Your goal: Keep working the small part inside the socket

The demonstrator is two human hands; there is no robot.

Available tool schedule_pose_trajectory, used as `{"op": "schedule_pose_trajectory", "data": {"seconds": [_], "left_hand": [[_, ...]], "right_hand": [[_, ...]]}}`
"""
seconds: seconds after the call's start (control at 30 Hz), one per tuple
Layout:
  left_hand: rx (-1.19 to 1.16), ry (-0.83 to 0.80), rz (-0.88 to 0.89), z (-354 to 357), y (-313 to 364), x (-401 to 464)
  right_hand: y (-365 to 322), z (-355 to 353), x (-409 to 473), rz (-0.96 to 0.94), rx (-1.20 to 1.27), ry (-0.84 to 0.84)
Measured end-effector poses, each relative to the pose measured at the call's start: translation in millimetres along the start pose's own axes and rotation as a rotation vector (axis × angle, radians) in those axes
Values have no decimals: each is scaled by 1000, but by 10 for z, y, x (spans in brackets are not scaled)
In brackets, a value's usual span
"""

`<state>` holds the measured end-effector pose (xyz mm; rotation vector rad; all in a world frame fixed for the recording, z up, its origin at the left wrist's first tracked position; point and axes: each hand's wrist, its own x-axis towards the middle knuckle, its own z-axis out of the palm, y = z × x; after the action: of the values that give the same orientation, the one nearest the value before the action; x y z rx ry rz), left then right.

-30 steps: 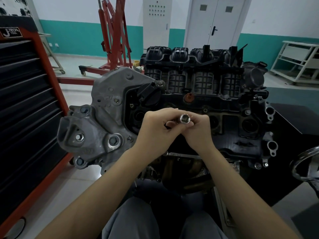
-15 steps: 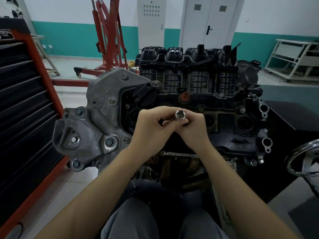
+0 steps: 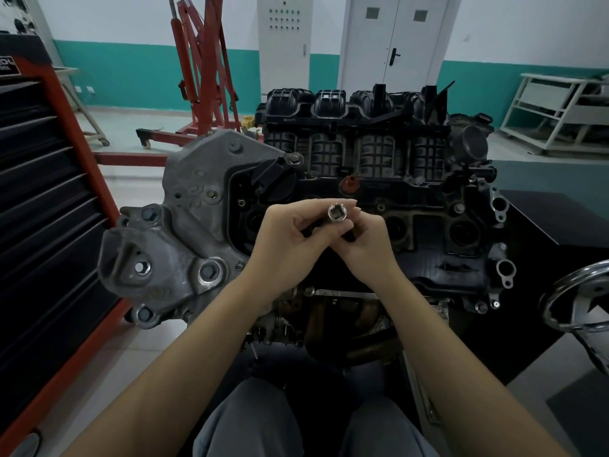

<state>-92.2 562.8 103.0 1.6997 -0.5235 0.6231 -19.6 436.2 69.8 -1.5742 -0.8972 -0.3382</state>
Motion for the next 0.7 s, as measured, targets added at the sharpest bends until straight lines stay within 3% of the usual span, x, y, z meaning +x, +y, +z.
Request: {"op": "schedule_pose_trajectory", "data": {"seconds": [0.13, 0.3, 0.5, 0.7], "left_hand": [[-52, -77, 0, -55, -10, -8], [112, 76, 45, -2, -16, -1], [-79, -44, -9, -40, -15, 18], [114, 73, 70, -2, -24, 17]], "right_hand": [[-14, -3, -12, 26, -24, -14], [-11, 3, 22, 33, -22, 22], [-42, -53, -10, 13, -25, -54], [-48, -25, 5, 20, -22, 32]]}}
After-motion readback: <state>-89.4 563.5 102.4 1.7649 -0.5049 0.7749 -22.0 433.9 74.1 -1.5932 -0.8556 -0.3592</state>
